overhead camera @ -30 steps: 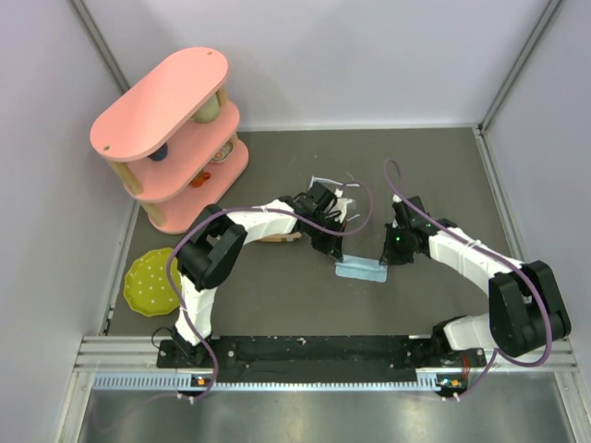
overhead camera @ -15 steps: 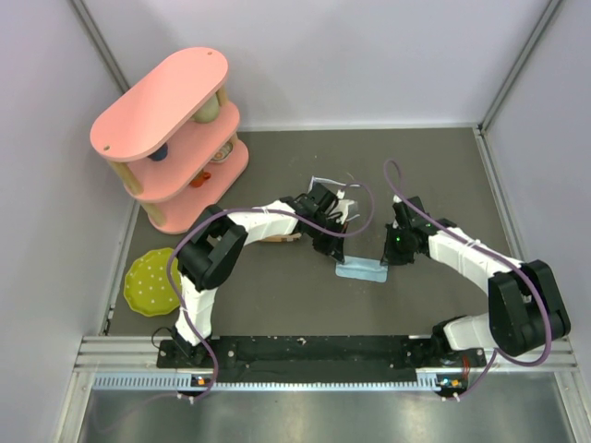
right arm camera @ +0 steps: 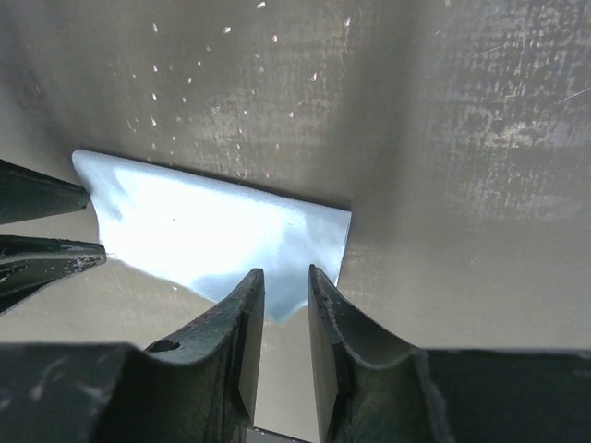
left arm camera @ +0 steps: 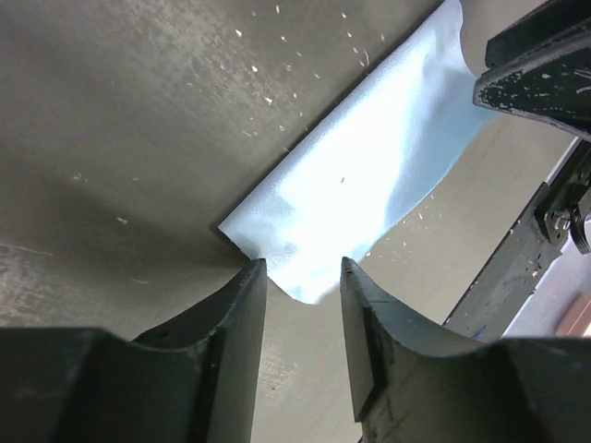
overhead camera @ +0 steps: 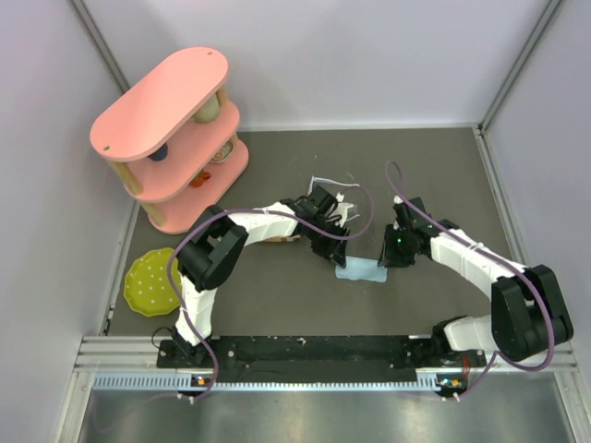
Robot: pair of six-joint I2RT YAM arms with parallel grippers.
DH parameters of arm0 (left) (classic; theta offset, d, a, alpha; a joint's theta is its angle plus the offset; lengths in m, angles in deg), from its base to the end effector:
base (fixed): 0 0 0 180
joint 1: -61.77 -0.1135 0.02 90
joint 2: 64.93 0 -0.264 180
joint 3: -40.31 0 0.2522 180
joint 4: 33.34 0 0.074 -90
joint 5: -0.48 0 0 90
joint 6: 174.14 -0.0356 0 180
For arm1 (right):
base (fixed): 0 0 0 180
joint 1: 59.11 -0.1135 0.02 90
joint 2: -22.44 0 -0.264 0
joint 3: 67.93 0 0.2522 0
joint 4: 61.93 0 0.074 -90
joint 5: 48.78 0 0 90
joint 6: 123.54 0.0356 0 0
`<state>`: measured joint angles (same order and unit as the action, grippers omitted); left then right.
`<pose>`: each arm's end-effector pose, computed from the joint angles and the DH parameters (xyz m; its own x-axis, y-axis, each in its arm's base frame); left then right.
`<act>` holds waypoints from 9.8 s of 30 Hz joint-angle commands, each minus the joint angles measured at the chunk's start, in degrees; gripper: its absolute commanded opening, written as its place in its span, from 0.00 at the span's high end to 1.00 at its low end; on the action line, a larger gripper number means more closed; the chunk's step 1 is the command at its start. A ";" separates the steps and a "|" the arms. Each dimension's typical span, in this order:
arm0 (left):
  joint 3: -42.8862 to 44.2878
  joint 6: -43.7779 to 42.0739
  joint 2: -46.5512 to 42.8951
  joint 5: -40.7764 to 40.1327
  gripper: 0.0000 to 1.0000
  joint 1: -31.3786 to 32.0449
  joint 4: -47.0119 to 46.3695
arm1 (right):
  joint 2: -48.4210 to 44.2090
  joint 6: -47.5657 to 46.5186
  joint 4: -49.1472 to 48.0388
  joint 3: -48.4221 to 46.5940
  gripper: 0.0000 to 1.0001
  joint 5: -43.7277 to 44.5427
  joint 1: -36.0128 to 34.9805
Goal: Organize the sunglasses
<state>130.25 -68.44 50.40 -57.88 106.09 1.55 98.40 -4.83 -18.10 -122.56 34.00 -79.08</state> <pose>0.2821 -0.3016 0.1534 -0.8095 0.4685 -0.3540 0.5836 0.5756 -0.5727 0.2210 0.0851 0.1787 -0.9347 0.1674 -0.3137 0.0690 0.9509 0.3018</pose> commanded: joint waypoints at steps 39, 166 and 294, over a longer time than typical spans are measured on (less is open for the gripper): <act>3.97 10.84 4.46 -2.72 0.92 0.07 -7.33 | 11.31 7.68 -13.89 -0.89 0.93 -6.93 0.28; -28.20 20.77 -32.80 -22.14 0.53 -18.65 2.43 | -5.12 8.38 -8.44 -3.70 0.48 5.73 -9.04; -0.95 23.32 -3.80 -13.44 0.39 0.77 -0.56 | 2.79 8.64 2.45 -1.94 0.73 15.22 -6.58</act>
<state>127.36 -45.16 47.10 -69.86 106.61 1.07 103.60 3.11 -15.55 -123.82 46.78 -85.57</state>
